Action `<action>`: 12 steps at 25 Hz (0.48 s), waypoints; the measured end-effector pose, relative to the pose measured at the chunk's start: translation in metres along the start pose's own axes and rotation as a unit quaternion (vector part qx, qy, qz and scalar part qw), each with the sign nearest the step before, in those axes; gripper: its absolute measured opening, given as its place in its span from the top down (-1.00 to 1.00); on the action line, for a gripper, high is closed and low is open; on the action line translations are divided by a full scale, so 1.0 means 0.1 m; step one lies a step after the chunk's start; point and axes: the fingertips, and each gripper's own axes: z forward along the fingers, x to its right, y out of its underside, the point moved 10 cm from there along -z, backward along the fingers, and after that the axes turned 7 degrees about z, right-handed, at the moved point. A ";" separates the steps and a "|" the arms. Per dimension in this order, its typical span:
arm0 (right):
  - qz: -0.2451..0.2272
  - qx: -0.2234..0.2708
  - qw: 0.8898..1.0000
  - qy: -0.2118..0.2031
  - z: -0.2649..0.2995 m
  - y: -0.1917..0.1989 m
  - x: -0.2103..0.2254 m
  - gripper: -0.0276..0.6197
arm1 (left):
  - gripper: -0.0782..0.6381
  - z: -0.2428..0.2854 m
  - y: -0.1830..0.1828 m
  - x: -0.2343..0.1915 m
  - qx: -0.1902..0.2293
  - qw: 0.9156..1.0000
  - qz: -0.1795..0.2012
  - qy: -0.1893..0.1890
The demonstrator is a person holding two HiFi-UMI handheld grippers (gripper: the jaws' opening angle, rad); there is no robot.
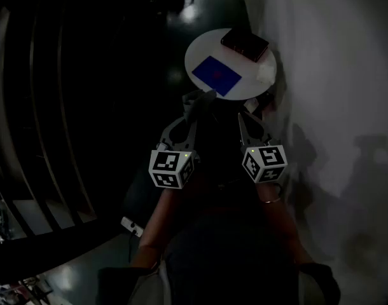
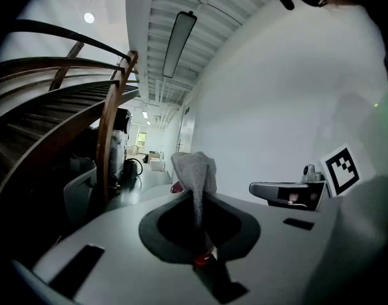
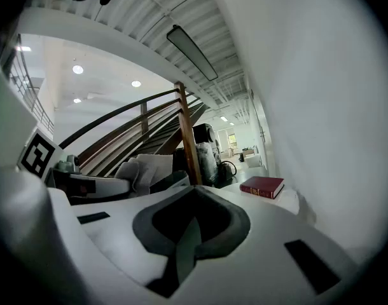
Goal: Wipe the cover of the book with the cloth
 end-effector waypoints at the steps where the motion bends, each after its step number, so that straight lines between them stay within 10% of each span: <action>1: -0.002 0.000 1.000 -0.001 0.00 0.00 0.00 0.83 | 0.69 0.01 0.00 0.00 0.002 1.000 -0.004 0.000; 12: -0.010 -0.009 1.000 -0.009 0.10 0.01 -0.01 0.83 | 0.69 0.01 0.03 -0.08 -0.003 1.000 -0.027 -0.003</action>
